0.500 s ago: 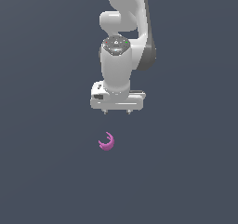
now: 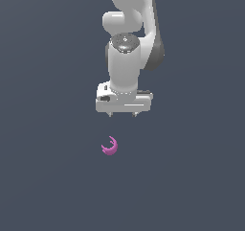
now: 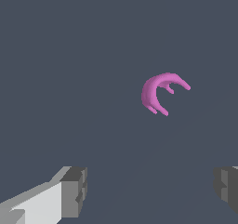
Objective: Pick up the object and move it to a goal position.
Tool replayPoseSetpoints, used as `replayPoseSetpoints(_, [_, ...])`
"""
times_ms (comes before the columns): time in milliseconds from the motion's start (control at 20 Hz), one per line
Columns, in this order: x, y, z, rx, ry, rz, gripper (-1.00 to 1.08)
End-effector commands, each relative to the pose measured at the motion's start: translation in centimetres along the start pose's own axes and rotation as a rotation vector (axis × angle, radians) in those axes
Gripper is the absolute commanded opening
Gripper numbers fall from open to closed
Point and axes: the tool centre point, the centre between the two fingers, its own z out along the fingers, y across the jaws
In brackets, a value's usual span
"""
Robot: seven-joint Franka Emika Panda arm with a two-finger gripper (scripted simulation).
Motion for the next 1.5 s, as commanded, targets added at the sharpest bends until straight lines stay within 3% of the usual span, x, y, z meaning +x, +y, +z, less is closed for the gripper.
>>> replayPoseSetpoints(0, [0.0,-0.2,-0.2,-0.003,0.002,-0.015,1.00])
replayPoseSetpoints(650, [1.4,0.7,1.2,0.005,-0.004,0.103,1.00])
replayPoseSetpoints(1450, [5.9,4.4,7.5,0.012,-0.022,0.550,1.00])
